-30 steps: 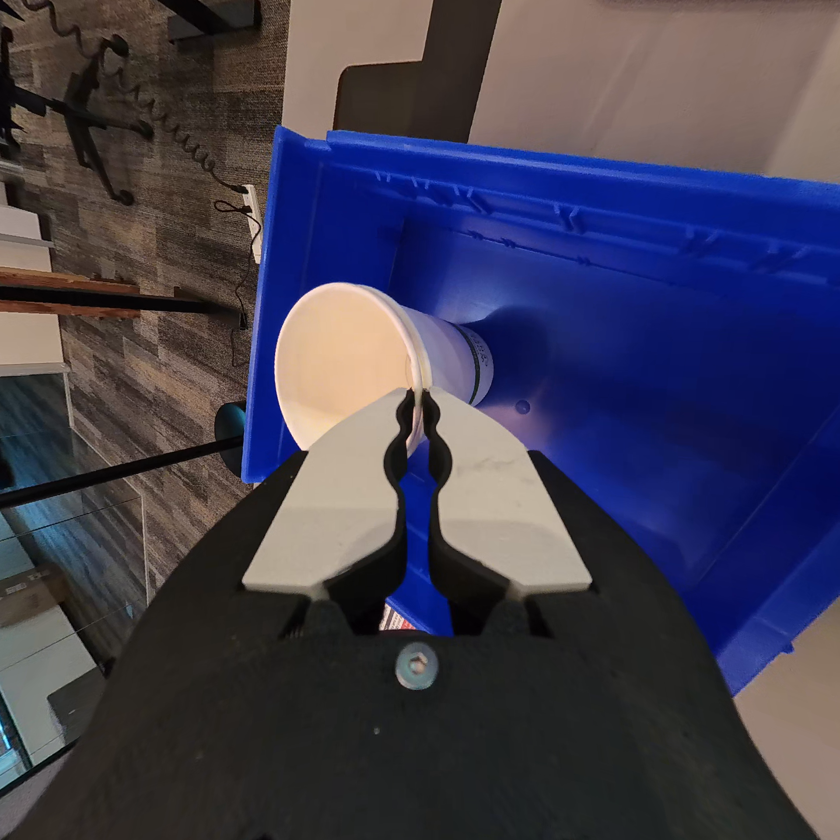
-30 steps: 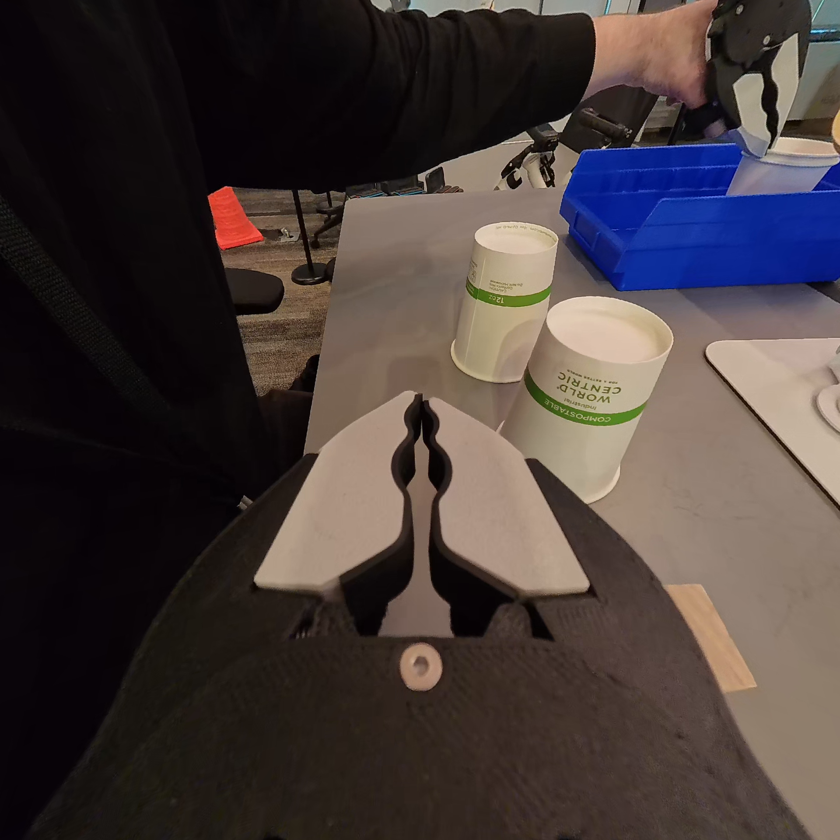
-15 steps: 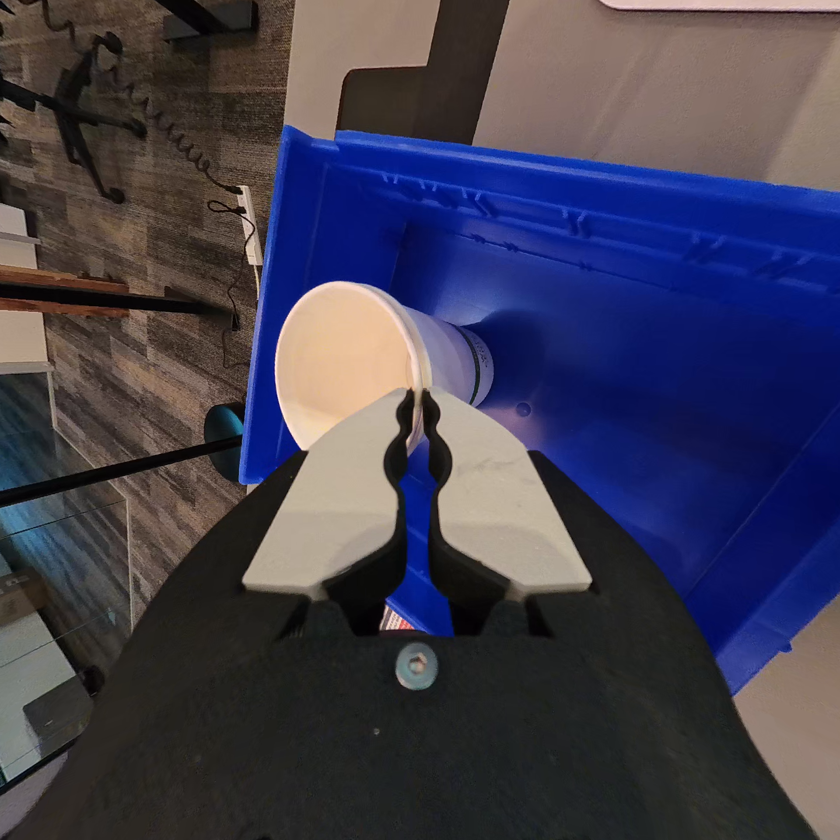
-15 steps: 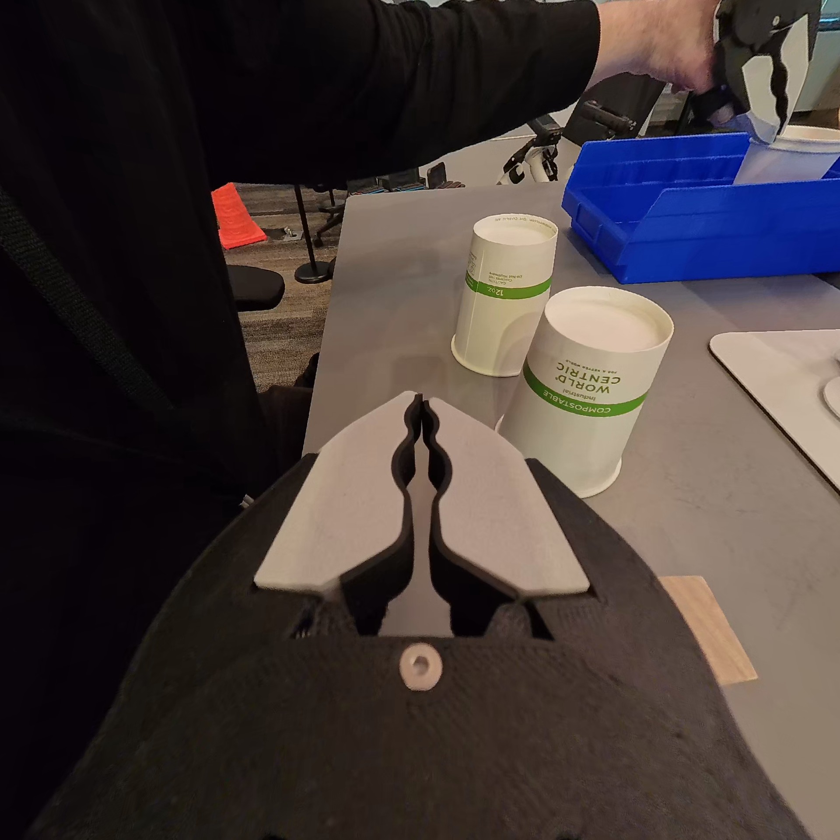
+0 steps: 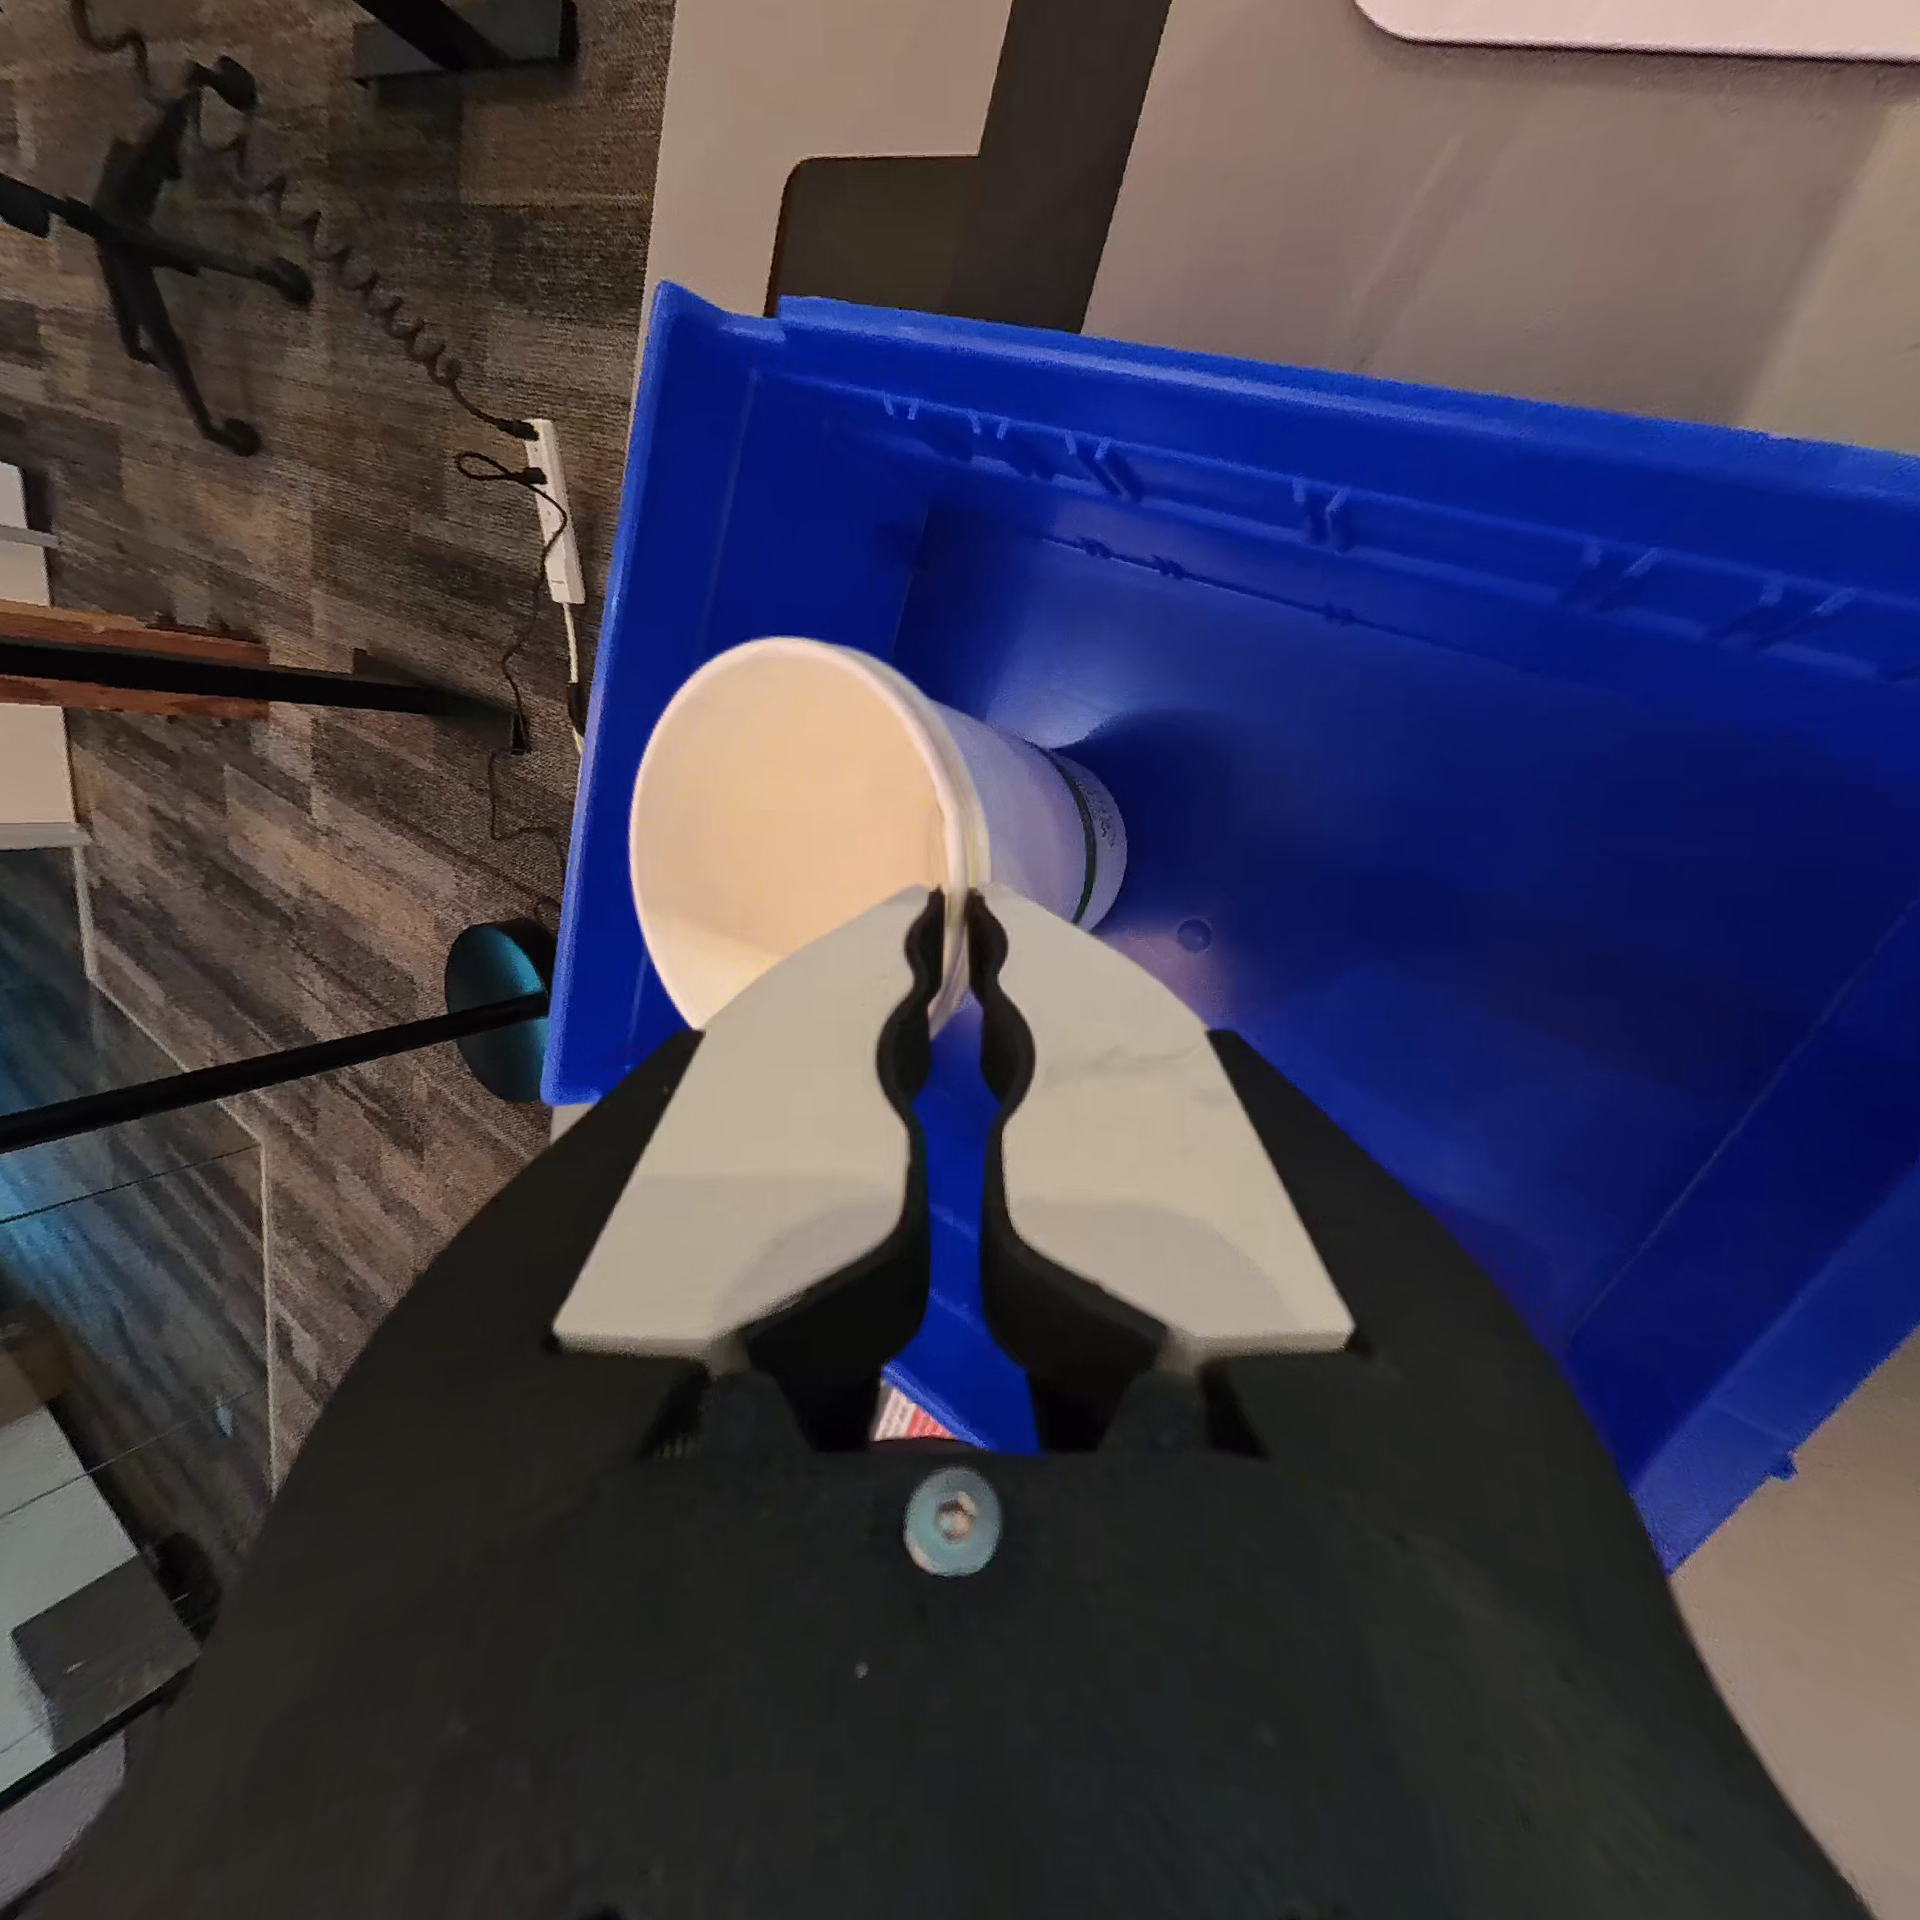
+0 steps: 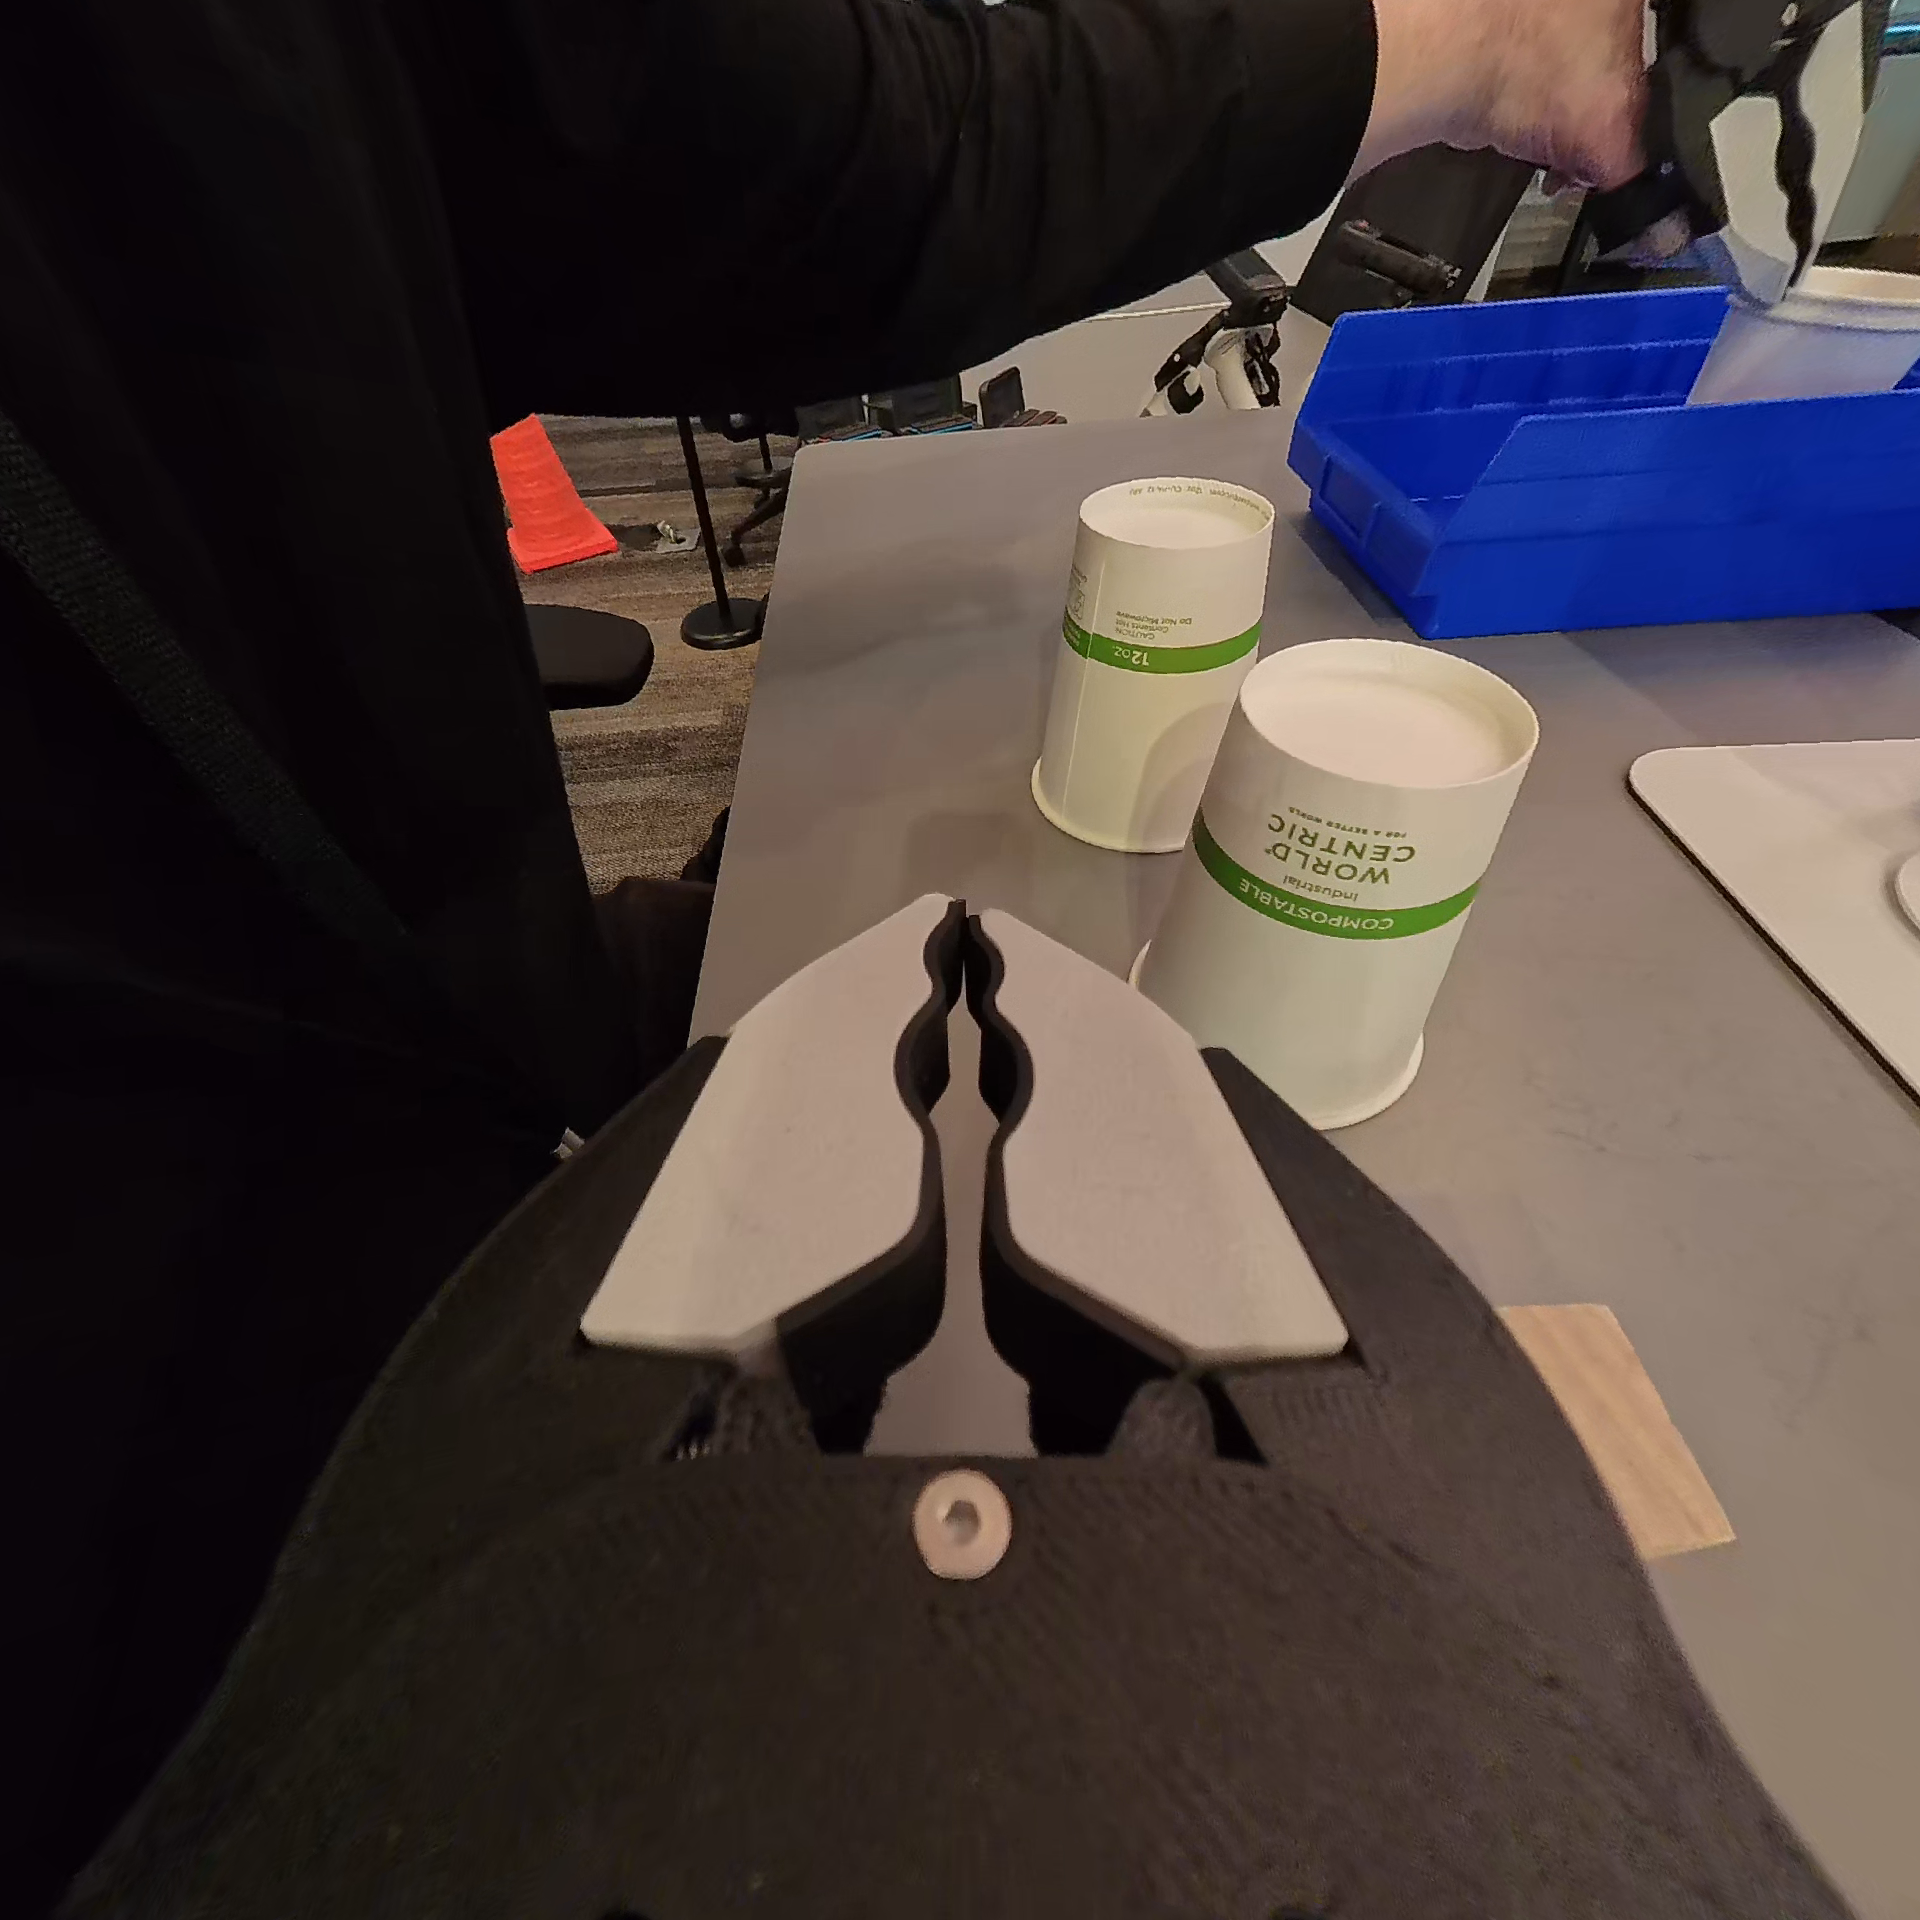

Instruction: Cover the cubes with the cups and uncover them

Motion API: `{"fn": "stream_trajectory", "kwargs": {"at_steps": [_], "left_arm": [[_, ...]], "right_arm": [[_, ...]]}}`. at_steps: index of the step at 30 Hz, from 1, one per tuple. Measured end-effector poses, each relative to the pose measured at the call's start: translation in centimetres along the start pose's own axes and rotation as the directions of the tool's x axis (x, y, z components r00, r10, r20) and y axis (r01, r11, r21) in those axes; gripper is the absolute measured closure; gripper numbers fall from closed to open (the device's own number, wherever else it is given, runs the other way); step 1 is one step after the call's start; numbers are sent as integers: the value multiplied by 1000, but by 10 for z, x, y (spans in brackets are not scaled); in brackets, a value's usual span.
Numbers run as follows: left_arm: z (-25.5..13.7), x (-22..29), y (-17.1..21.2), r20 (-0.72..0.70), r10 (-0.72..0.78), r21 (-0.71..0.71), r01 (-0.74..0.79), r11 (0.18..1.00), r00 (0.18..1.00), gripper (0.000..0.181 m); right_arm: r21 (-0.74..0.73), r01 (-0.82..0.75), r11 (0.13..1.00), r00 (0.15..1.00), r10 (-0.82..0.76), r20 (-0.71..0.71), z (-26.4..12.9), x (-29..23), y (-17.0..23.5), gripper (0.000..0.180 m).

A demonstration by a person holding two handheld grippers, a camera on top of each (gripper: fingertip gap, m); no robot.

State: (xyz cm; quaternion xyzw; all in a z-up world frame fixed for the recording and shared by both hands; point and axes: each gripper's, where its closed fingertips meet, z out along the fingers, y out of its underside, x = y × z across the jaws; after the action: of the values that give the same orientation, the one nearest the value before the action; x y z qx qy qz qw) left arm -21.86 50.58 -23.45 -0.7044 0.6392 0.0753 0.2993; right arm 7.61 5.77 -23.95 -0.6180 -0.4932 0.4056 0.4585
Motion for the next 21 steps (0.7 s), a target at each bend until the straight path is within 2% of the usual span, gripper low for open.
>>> {"fn": "stream_trajectory", "kwargs": {"at_steps": [6, 17, 21], "left_arm": [[1, 1, -2, -7, 4, -6, -4, 1000, 1000, 178], [-18, -13, -13, 120, 15, 26, -18, 1000, 993, 178], [-23, -11, -13, 161, 47, -6, -46, 999, 986, 178]], "right_arm": [[-2, -5, 1000, 1000, 5, 5, 0, 1, 2, 180], [1, 0, 1000, 1000, 0, 11, -2, -1, 1, 180], [2, 8, 1000, 1000, -8, 13, -3, -3, 0, 180]]}}
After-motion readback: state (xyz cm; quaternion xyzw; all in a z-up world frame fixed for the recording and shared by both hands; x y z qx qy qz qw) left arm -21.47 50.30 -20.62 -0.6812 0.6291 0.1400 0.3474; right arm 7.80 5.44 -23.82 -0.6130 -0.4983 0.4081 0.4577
